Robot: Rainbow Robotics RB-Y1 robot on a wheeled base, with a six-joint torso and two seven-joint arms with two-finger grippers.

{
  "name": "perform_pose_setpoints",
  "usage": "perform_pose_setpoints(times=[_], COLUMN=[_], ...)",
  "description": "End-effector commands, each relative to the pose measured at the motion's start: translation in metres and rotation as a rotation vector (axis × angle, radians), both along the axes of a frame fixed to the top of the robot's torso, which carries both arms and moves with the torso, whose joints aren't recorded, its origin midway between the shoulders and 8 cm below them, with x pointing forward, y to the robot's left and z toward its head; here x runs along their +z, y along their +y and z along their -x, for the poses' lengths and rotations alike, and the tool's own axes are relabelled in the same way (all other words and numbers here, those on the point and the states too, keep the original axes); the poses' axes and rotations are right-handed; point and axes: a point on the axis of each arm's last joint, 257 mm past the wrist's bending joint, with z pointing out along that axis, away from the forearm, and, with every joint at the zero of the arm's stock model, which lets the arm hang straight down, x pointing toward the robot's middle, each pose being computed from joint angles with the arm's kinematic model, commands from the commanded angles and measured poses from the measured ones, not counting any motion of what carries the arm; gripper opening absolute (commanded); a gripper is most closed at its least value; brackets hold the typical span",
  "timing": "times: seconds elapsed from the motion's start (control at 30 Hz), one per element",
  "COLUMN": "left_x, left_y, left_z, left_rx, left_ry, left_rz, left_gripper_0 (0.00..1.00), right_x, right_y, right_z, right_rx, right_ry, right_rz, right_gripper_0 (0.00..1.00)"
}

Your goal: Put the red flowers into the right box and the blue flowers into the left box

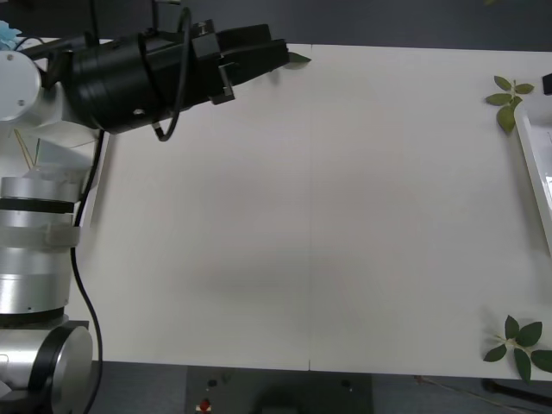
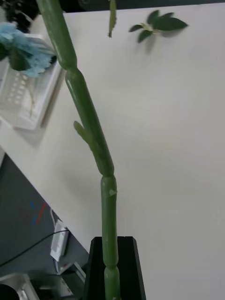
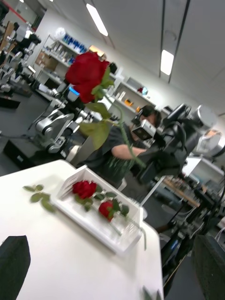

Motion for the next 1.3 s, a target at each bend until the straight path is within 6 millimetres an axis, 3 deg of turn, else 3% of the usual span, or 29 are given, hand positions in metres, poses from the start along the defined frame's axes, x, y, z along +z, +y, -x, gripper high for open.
perform_pose_setpoints(times=[0.03, 0.23, 0.33, 0.53, 0.67, 0.8, 1.0, 1.2, 1.3], left_x=[-0.01, -0.027, -0.032, -0.068, -0.09, -0.111, -0.135, -0.14, -0.146], left_y=[0.042, 0.108, 0.133, 0.174, 0.19, 0.187, 0.15, 0.102, 0.093], left_z=[-0.004, -0.011, -0.006, 0.01, 0.02, 0.035, 0.045, 0.039, 0.034], left_rx=[0.05, 0.163, 0.203, 0.33, 0.426, 0.434, 0.358, 0.206, 0.147], left_ry=[-0.032, 0.098, 0.161, 0.269, 0.288, 0.261, 0.019, -0.348, -0.471], left_rz=[-0.14, -0.318, -0.382, -0.593, -0.756, -0.908, -1.1, -1.137, -1.151], left_gripper_0=[1.0, 1.0, 1.0, 1.0, 1.0, 1.0, 1.0, 1.0, 1.0], right_x=[0.02, 0.002, -0.009, -0.029, -0.047, -0.079, -0.132, -0.171, -0.178], right_y=[-0.059, -0.152, -0.187, -0.264, -0.31, -0.357, -0.41, -0.418, -0.42], right_z=[-0.003, -0.001, -0.001, 0.008, 0.02, 0.033, 0.055, 0.06, 0.058], right_rx=[-0.076, -0.257, -0.335, -0.516, -0.625, -0.742, -0.871, -0.895, -0.894], right_ry=[-0.032, 0.037, 0.064, 0.127, 0.171, 0.198, 0.196, 0.196, 0.185], right_rz=[0.154, 0.353, 0.412, 0.519, 0.579, 0.616, 0.664, 0.681, 0.71], right_gripper_0=[0.0, 0.0, 0.0, 0.0, 0.0, 0.0, 0.0, 0.0, 0.0])
